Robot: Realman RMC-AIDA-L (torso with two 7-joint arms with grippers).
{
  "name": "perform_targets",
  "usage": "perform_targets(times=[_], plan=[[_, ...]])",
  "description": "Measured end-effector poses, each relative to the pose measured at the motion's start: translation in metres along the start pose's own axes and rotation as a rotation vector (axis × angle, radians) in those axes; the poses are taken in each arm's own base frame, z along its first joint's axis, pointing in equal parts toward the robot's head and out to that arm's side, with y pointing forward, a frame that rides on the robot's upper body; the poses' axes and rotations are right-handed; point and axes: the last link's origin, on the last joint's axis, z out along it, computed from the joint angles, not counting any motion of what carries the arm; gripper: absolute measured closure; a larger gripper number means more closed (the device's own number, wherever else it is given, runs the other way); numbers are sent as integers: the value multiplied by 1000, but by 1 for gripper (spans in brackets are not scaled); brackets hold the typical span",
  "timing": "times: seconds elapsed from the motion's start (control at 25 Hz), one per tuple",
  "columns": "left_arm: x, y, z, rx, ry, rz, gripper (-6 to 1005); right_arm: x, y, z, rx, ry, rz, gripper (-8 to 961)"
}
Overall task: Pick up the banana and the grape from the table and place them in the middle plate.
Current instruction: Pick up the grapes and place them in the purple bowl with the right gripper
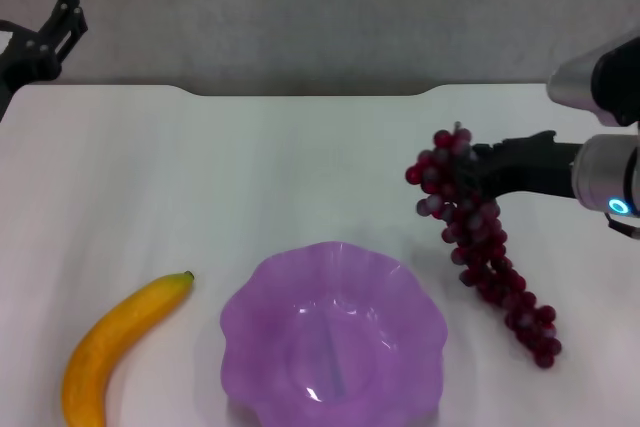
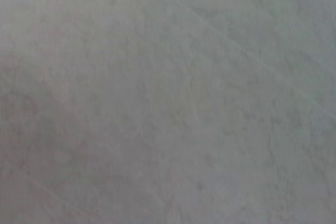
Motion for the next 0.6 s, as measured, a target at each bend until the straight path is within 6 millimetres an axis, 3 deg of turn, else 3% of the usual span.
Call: perform_targets(times=[0.2,0.6], plan=[[0,-1,-1,2,-1,0,119,-16,12,-18,1,-71,-64,660],[-1,-4,-3,12,-5,2,120,-40,5,-78,178,-207,-135,678]])
